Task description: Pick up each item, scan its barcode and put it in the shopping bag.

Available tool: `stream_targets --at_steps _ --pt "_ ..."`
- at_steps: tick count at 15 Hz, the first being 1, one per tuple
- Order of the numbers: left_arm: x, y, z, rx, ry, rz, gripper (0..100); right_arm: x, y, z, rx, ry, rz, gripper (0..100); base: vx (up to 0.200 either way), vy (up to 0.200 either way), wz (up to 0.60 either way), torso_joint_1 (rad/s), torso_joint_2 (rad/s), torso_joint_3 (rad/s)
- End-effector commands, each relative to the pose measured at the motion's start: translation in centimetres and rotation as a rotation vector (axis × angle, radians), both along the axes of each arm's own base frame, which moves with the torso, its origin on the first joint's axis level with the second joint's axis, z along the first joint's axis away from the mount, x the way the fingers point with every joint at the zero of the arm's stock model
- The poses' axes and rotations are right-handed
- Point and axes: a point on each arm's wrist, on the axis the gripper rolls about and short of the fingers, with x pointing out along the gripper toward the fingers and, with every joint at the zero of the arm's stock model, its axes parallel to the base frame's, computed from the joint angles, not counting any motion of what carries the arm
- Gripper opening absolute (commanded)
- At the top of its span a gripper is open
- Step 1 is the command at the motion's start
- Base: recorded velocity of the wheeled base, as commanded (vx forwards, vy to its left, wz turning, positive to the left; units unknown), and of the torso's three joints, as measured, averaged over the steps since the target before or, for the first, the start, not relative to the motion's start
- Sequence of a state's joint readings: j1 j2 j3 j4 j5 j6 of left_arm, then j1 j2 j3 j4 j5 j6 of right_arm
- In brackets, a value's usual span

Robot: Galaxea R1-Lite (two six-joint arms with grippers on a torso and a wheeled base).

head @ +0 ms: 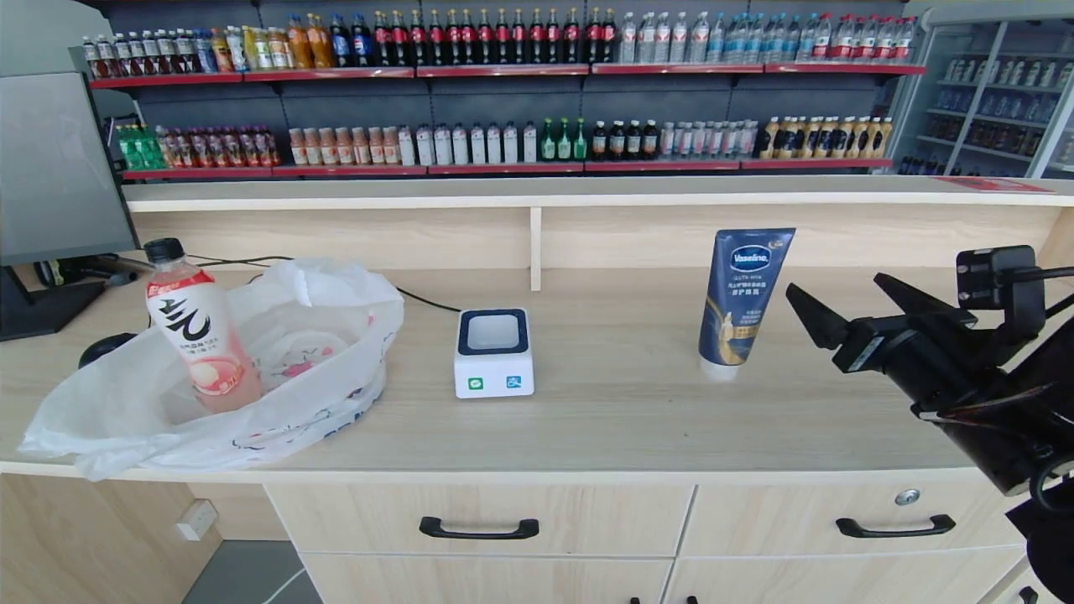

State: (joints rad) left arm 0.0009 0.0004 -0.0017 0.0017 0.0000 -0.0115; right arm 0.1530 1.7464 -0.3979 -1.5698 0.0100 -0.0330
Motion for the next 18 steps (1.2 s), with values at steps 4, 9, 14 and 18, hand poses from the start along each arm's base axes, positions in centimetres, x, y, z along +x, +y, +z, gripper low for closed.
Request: stream_targets --at_steps 4,9,14,18 --pt "0.0 0.0 0.0 -0.001 0.0 0.001 100 3.4 -0.5 1.4 0.019 -0.085 -0.027 100 0.0 0.0 0.0 0.0 0.0 0.0" --pt "0.0 0.0 0.0 0.001 0.0 0.001 100 5.8 -1.4 0.8 0.004 -0.09 -0.025 100 0.0 0.0 0.0 0.0 0.0 0.0" --pt "0.0 0.0 0.0 0.001 0.0 -0.001 100 6.5 -1.3 1.0 0.005 -0.11 -0.02 100 0.0 0.0 0.0 0.0 0.0 0.0" --pt "0.0 0.0 0.0 0.001 0.0 0.001 100 6.7 -1.2 0.7 0.002 -0.101 -0.018 100 0.0 0.0 0.0 0.0 0.0 0.0"
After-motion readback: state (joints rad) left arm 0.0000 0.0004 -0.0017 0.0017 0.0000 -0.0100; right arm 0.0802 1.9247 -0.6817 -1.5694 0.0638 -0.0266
